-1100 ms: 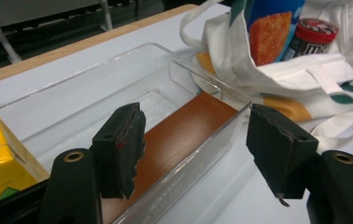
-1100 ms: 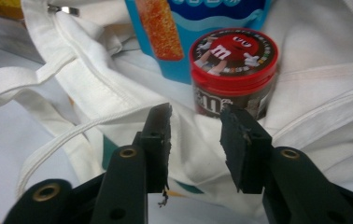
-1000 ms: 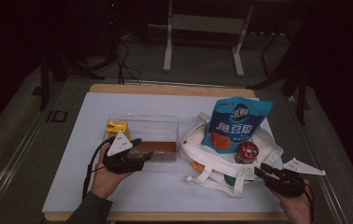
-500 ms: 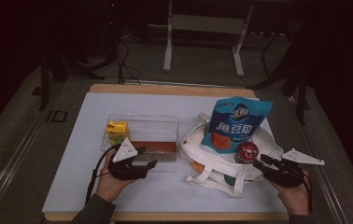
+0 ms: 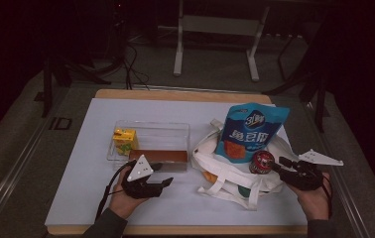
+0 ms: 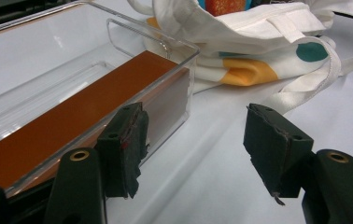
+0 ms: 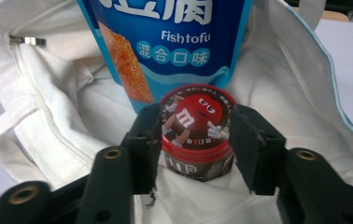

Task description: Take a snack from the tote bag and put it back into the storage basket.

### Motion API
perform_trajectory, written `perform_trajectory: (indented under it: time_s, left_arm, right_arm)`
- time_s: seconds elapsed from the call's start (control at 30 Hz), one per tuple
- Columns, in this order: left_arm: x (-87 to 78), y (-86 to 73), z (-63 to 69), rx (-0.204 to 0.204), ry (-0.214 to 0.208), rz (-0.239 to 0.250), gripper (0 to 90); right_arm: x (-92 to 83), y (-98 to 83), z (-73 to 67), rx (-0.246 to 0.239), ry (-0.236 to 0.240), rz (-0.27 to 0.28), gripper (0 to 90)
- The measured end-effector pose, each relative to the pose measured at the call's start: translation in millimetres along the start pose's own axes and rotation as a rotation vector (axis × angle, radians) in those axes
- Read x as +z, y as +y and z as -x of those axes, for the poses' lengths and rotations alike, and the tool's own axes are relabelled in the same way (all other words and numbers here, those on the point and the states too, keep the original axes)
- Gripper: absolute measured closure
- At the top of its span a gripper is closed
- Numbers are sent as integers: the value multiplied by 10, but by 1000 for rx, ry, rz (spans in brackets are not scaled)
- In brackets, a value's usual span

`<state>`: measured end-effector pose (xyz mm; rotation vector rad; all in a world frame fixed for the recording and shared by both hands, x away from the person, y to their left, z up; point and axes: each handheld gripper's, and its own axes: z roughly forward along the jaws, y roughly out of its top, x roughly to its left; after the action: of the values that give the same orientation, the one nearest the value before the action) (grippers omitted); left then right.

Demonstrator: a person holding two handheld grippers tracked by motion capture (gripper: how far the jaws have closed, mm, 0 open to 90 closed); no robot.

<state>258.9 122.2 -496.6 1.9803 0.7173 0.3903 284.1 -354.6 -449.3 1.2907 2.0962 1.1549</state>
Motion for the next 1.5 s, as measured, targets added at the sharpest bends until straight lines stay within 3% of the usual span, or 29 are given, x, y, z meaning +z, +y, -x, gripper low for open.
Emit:
perform_trajectory:
  time_s: [0.37, 0.43, 0.77, 0.97, 1.17, 1.5]
  left_arm:
    - [144, -134, 21, -13, -18, -29, 387]
    - [174, -160, 31, -18, -21, -27, 389]
    - [255, -192, 69, -1, -21, -44, 392]
    - [291, -236, 48, -8, -8, -63, 418]
    - [301, -255, 44, -6, -8, -53, 420]
    - [330, -284, 75, 2, 16, -55, 420]
  right_arm:
    - [67, 137, 9, -1, 4, 21, 524]
    - [92, 206, 21, 0, 1, 33, 484]
    - [198, 417, 129, 32, 16, 55, 436]
    - [275, 506, 199, 57, 34, 68, 414]
    - [362, 556, 217, 50, 35, 57, 412]
    - [465, 645, 175, 49, 82, 69, 426]
